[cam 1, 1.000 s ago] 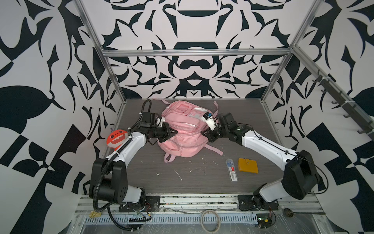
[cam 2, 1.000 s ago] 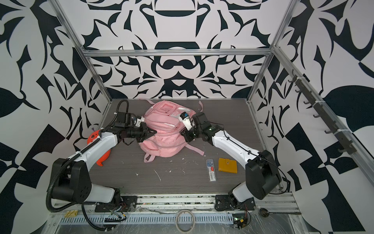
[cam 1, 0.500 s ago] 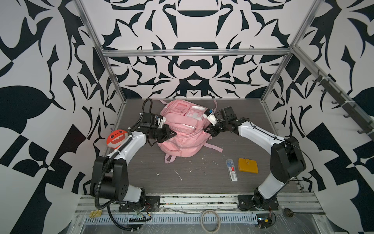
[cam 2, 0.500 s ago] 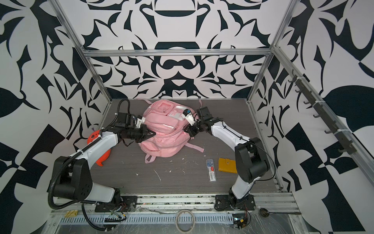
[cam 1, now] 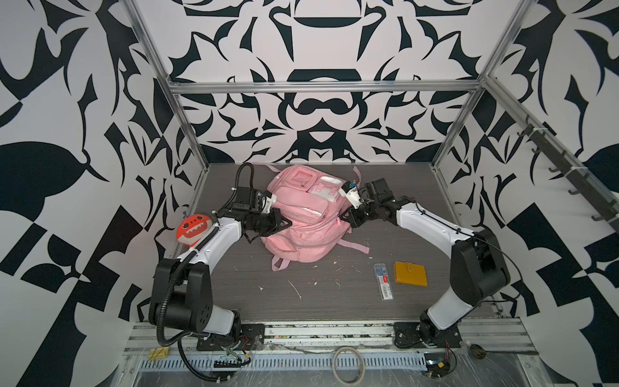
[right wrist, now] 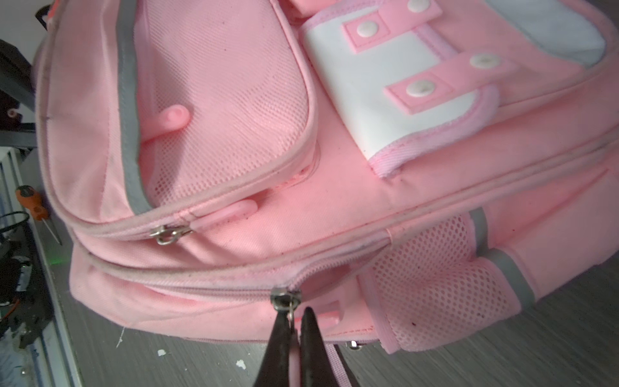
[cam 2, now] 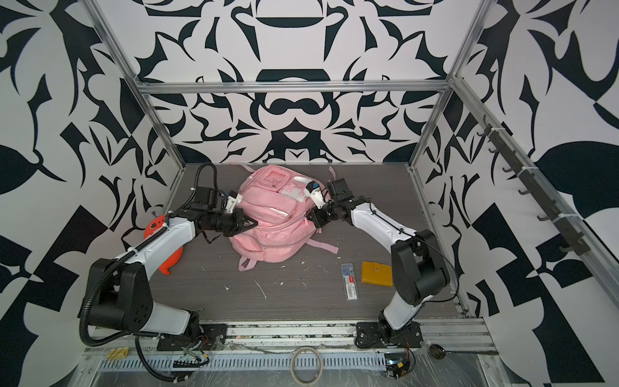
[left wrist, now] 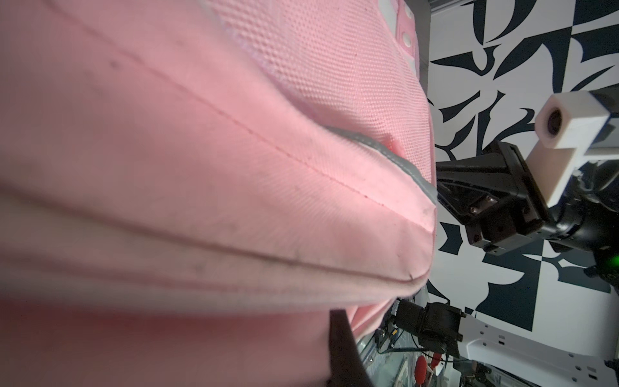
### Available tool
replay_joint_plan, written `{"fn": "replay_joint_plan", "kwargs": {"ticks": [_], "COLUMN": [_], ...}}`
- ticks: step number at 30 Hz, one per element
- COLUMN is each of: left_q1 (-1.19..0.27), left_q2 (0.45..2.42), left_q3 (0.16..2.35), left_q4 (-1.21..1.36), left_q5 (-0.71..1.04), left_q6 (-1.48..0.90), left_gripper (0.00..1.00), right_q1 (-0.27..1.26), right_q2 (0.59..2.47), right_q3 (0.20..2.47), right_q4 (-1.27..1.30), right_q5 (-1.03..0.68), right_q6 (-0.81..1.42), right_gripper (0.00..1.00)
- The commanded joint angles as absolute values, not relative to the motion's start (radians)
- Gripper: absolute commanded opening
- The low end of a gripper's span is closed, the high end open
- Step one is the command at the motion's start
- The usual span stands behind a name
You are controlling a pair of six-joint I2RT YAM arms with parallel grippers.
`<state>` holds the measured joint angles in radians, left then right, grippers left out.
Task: Pack the student bag
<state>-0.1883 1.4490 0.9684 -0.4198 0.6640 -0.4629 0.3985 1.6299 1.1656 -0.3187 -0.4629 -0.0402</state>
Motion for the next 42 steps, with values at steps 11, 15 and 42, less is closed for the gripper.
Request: {"fn": "replay_joint_plan", "kwargs": {"ticks": [11,15,42], "left_q1": [-0.128,-0.129,-0.132], "left_q2": [1.444,1.448,1.455], "left_q3": [0.965,0.956,0.964], "left_q4": [-0.654,-0.633,-0.586], "left_q5": [0.547,0.566,0.756], "left_q6": [-0.27,-0.284,-0.298], "left_gripper": [0.0,0.0,0.0], "right_q1": [0.176,0.177,0.588], "right_q2": [1.592,1.578,1.723], "right_q3": [1.142,1.129,1.313], "right_q4": [-0.186,-0.19,-0.429], "right_q5": [-0.159,-0.19,-0.465], "right_q6": [0.193,0.159,-0.365], "right_gripper": [0.22,0.25,0.79]}}
